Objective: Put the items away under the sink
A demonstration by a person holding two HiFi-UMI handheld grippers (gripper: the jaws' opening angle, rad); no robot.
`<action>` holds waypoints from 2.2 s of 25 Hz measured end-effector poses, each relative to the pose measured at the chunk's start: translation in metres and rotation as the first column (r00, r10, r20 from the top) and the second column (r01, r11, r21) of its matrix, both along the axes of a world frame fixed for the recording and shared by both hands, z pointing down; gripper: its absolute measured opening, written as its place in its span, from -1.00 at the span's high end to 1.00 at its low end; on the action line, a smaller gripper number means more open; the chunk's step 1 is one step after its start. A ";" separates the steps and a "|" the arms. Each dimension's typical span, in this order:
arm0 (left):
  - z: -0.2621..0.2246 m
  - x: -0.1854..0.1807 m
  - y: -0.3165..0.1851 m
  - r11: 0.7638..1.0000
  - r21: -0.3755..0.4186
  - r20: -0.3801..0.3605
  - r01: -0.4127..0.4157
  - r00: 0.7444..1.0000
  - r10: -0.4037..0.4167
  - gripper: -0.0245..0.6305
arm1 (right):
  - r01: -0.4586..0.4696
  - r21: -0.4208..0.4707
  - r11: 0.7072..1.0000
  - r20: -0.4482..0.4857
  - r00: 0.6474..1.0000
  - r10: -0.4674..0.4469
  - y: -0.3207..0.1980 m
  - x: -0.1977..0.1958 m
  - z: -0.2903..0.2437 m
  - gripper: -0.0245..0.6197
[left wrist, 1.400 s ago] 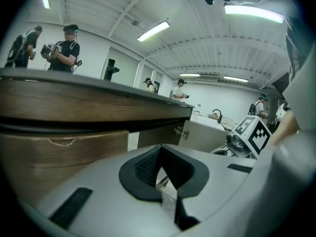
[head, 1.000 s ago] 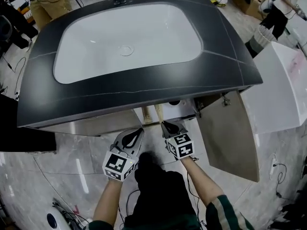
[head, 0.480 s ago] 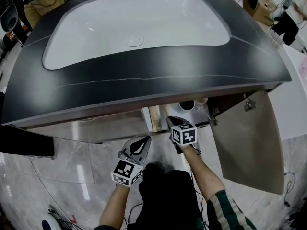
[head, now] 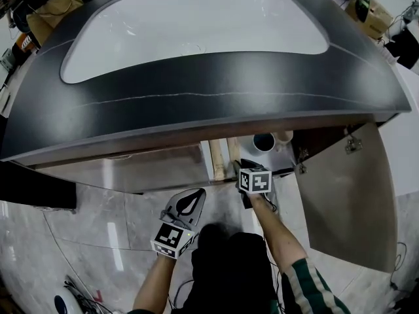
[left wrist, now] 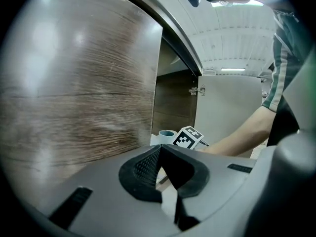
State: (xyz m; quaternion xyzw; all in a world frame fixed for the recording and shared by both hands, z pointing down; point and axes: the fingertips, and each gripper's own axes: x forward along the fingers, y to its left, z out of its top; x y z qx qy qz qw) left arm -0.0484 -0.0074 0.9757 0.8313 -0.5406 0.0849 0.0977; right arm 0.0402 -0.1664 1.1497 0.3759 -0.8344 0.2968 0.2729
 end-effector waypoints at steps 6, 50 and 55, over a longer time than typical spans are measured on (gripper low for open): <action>0.001 0.007 0.004 1.000 -0.003 0.015 -0.006 1.000 0.006 0.90 | 0.051 0.047 0.998 -0.107 0.993 -0.046 -0.001 -0.003 0.005 0.39; -0.586 -0.001 -0.038 0.996 -0.083 -0.018 -0.044 0.999 0.043 0.90 | 0.194 0.332 0.923 -0.023 0.980 -0.197 0.084 -0.012 -0.713 0.77; -0.621 -0.029 -0.066 0.999 -0.043 -0.021 -0.028 0.999 0.027 0.90 | 0.160 0.430 0.888 0.034 0.980 -0.194 0.052 -0.042 -0.776 0.77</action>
